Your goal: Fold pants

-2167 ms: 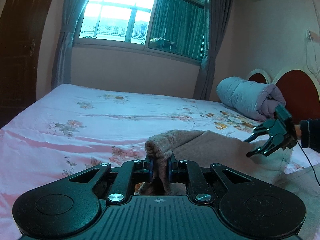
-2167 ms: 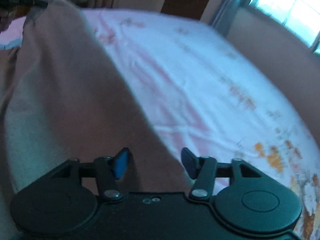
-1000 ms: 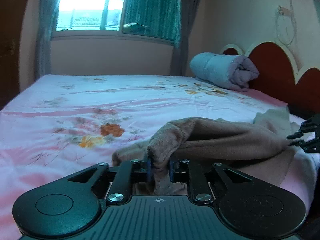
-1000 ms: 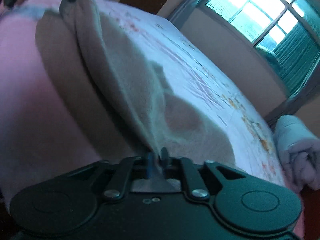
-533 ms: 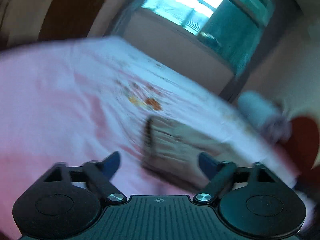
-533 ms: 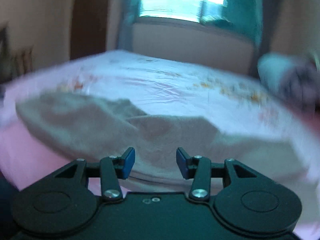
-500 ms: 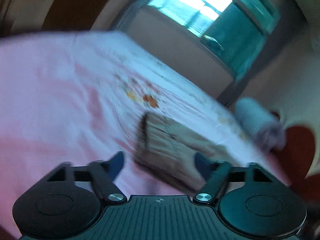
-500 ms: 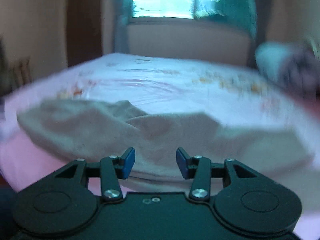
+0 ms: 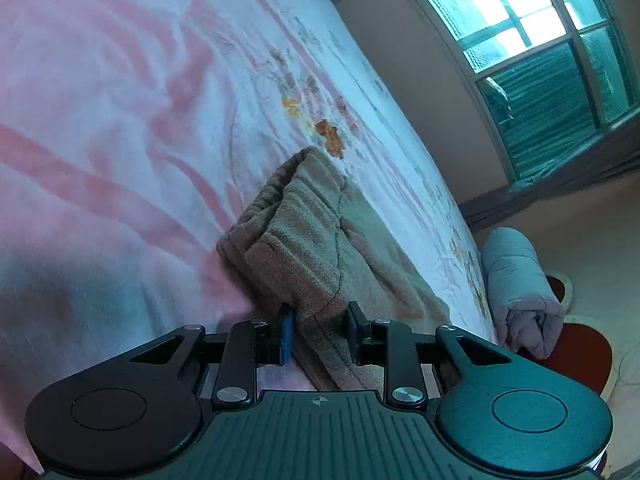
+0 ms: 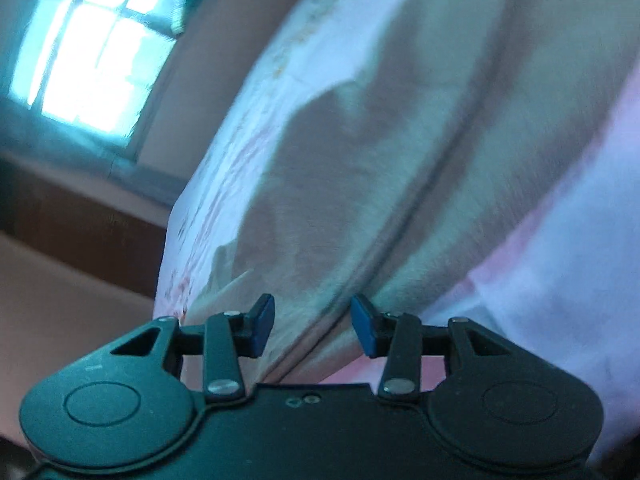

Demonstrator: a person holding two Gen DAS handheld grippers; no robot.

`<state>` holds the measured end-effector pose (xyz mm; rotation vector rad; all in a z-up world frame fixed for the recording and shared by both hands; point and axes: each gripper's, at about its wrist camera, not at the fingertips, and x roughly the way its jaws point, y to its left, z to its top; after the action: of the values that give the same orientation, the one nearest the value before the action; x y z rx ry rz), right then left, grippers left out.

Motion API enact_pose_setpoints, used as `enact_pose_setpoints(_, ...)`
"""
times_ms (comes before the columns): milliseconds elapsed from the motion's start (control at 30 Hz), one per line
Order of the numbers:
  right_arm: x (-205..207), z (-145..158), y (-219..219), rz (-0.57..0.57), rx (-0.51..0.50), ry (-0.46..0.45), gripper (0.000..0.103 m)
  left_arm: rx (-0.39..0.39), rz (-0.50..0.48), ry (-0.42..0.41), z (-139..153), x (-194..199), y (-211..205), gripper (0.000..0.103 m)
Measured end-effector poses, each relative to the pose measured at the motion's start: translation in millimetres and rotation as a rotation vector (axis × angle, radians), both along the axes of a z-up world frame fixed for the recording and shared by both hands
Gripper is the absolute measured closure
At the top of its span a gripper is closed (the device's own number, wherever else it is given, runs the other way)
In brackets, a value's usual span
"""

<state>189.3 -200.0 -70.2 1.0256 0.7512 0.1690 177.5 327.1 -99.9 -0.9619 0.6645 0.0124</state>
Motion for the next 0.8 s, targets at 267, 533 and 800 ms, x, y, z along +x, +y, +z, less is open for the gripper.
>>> enact_pose_setpoints(267, 25, -16, -3, -0.027, 0.090, 0.039, 0.103, 0.008, -0.025, -0.060, 24, 11, 4, 0.088)
enact_pose_setpoints(533, 6, 60, -10, -0.024, 0.055, -0.274, 0.103, 0.010, -0.124, -0.327, 108, 64, 12, 0.088)
enact_pose_setpoints(800, -16, -15, -8, 0.078, -0.022, -0.031, 0.103, -0.087, -0.120, -0.022, -5, 36, 39, 0.088)
